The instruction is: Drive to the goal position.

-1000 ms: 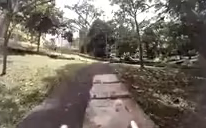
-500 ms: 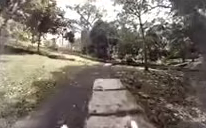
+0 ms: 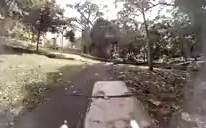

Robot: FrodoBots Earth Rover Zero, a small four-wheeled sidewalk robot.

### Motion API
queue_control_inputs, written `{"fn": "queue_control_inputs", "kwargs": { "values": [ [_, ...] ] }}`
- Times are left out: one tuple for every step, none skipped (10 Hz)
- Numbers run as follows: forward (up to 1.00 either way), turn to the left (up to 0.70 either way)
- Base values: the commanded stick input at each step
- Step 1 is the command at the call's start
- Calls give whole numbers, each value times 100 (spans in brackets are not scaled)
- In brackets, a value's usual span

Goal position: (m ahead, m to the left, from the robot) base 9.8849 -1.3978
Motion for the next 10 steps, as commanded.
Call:
{"fn": "queue_control_inputs", "kwargs": {
  "values": [
    [85,0],
    [85,0],
    [85,0],
    [85,0],
    [85,0],
    [85,0],
    [85,0],
    [85,0],
    [85,0],
    [85,0]
  ]
}}
